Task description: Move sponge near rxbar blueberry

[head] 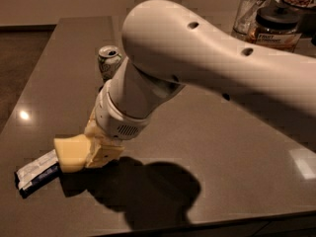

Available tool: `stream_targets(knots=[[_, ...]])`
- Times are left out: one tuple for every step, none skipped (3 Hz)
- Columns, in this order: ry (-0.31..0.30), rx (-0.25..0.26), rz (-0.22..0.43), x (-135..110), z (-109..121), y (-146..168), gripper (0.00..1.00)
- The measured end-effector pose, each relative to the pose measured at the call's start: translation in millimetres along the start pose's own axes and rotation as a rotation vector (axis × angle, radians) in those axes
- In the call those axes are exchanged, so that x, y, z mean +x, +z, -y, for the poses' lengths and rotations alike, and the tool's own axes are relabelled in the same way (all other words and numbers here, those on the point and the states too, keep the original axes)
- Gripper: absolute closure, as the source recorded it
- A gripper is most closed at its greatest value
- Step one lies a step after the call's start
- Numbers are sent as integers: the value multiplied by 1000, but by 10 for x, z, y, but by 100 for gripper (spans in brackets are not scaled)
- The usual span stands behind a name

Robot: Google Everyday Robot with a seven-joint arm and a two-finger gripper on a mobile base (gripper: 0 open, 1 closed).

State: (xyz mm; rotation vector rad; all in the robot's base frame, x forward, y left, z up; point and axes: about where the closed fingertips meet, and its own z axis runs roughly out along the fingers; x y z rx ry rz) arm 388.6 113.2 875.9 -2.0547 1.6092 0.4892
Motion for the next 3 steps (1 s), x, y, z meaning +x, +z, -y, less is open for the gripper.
stream_targets(knots=[[-5, -1, -1, -12, -13, -8, 5], [-8, -1, -2, -22, -18, -10, 0], [-8, -1, -2, -23, -18, -10, 0]])
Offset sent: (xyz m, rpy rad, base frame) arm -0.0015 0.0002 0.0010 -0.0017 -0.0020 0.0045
